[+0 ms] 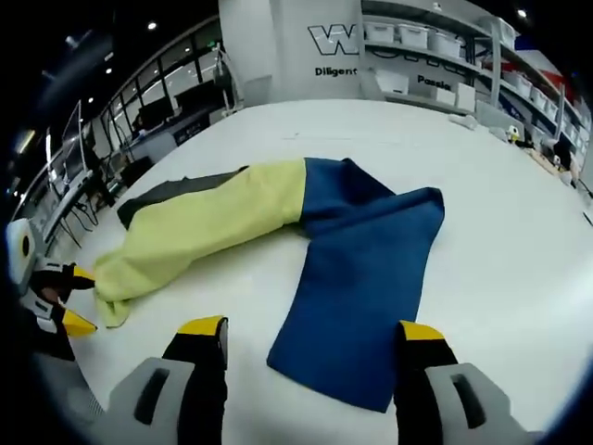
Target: Fold the garment on the visible template until the final outline fits inside the template.
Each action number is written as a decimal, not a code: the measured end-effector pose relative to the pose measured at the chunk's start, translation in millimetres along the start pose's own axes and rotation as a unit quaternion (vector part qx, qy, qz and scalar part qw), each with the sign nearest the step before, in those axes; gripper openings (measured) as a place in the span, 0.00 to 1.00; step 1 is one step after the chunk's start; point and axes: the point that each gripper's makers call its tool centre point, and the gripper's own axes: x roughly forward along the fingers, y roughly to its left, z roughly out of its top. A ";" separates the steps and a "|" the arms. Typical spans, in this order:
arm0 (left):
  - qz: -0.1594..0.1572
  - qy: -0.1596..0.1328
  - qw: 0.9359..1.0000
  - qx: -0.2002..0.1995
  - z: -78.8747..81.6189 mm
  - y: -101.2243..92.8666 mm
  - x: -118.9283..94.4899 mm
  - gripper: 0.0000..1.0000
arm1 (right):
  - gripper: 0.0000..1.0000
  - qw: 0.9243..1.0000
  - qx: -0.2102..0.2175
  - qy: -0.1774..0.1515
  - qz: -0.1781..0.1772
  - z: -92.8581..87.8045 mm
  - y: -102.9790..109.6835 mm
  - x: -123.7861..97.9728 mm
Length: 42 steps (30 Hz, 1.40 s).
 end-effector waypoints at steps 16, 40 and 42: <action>-0.021 0.001 0.999 0.043 3.5 -17.9 0.3 0.31 | 0.54 0.999 -0.032 0.015 -0.026 -12.3 -5.5 -1.1; -0.004 0.045 0.996 0.072 -10.1 -4.3 11.2 0.06 | 0.00 0.995 -0.061 0.052 -0.062 -23.1 -46.9 -20.0; -0.007 0.046 0.997 0.069 -10.3 -5.2 10.4 0.05 | 0.00 0.995 -0.060 0.055 -0.061 -25.2 -51.7 -22.2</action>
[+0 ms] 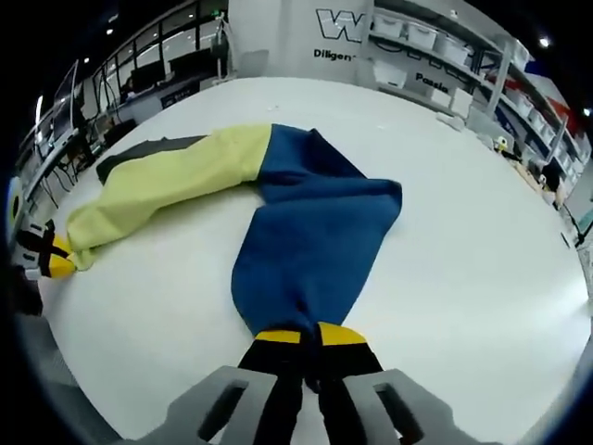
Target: Fold the garment on the visible template until the final outline fits inside the template.
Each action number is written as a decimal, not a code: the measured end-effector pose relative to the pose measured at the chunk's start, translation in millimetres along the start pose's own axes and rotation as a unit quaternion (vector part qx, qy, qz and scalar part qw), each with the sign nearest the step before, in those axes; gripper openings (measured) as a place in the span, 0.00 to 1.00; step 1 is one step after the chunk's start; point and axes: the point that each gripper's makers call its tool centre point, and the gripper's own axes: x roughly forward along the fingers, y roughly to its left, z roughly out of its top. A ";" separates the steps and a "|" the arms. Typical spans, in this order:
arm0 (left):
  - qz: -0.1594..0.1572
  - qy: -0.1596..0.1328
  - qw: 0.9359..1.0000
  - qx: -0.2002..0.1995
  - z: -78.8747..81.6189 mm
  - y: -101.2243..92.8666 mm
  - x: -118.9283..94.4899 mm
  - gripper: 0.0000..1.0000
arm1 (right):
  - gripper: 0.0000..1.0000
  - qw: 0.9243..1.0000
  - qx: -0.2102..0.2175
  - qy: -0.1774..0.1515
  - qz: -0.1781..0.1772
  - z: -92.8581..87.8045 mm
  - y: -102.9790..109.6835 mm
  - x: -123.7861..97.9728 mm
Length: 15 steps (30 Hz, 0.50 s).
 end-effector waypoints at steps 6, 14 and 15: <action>-0.034 -0.028 0.999 -0.028 14.1 -14.5 -11.6 0.05 | 0.00 0.999 -0.032 0.023 -0.007 -12.7 -18.9 -5.3; -0.039 -0.049 0.998 -0.007 31.9 -26.0 -32.2 0.05 | 0.00 0.999 -0.022 0.025 -0.025 -24.2 -43.8 -17.4; -0.038 -0.048 0.998 -0.007 32.5 -26.4 -34.0 0.05 | 0.00 0.999 -0.024 0.026 -0.026 -25.2 -45.6 -18.4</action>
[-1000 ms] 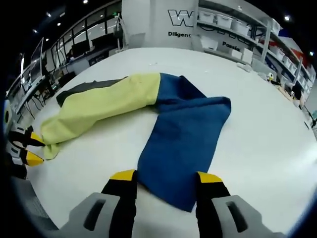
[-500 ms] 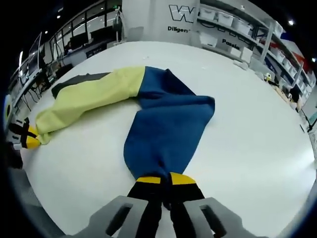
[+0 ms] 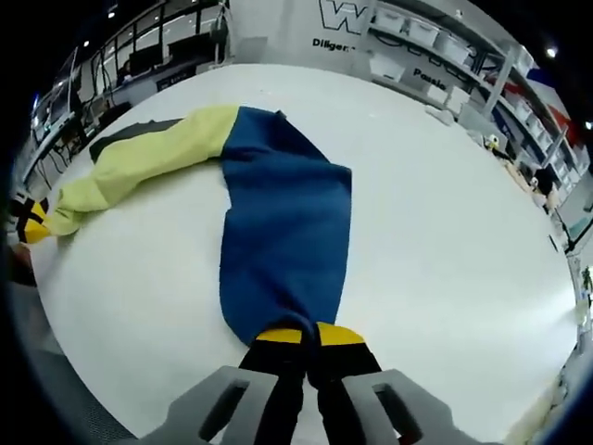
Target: Fold the garment on the visible template until the final outline fits inside the template.
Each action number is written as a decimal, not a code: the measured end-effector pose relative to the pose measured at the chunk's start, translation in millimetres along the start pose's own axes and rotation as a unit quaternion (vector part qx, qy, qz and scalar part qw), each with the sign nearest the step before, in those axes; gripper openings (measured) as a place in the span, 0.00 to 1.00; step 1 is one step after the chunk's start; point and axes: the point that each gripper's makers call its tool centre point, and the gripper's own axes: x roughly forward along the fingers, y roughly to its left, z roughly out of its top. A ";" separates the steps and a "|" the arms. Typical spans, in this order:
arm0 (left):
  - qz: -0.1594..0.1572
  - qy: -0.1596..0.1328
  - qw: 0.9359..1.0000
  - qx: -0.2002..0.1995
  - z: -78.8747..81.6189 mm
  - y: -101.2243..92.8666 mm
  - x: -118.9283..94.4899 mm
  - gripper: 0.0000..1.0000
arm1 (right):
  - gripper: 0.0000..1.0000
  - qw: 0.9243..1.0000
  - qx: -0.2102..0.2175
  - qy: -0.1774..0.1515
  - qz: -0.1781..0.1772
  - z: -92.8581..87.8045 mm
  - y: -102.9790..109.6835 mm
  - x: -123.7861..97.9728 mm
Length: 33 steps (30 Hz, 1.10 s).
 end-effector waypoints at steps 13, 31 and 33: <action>0.020 -0.016 1.000 -0.003 7.7 5.3 -16.5 0.05 | 0.00 0.999 -0.031 0.007 -0.006 -13.5 -40.9 -3.3; -0.016 -0.069 0.997 -0.004 50.6 12.2 -31.9 0.05 | 0.01 0.999 0.017 -0.007 -0.042 -0.2 -88.9 2.7; -0.011 -0.070 0.997 0.000 54.5 17.7 -32.7 0.05 | 0.07 0.998 0.042 -0.022 -0.040 3.9 -87.5 0.9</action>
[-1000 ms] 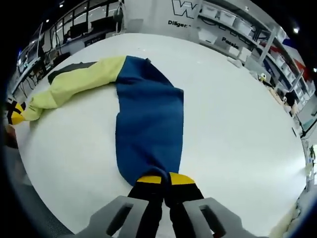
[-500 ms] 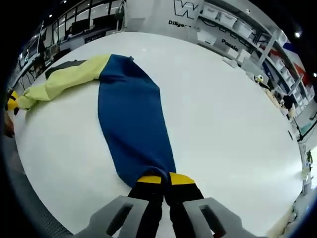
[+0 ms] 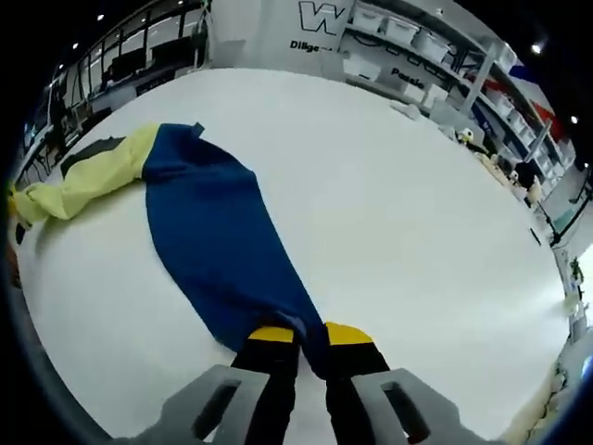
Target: Fold the garment on the visible template until the final outline fits inside the template.
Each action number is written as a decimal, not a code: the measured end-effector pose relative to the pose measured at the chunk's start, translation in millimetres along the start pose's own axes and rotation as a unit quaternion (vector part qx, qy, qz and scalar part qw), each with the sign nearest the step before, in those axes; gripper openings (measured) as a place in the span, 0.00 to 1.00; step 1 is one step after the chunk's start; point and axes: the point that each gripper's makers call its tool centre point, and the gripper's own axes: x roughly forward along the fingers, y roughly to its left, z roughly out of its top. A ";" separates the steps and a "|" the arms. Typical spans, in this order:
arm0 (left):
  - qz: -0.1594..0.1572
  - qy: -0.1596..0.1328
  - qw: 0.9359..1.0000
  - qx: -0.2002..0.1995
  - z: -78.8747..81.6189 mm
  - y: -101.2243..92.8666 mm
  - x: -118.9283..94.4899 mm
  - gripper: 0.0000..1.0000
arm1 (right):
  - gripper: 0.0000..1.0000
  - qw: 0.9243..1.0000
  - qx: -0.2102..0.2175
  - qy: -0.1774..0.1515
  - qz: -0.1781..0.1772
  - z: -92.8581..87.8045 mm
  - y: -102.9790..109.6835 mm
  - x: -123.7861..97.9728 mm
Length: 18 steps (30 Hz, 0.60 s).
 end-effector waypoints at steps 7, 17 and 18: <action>0.016 -0.011 0.999 0.025 21.4 20.8 3.1 0.06 | 0.32 0.997 0.055 -0.057 0.024 19.7 15.3 -13.2; 0.040 -0.005 0.997 0.060 43.3 53.4 13.6 0.06 | 0.52 0.986 0.078 -0.096 0.114 48.8 74.3 -33.3; 0.045 -0.004 0.997 0.062 45.3 58.7 14.3 0.06 | 0.53 0.985 0.078 -0.099 0.117 51.1 79.6 -34.6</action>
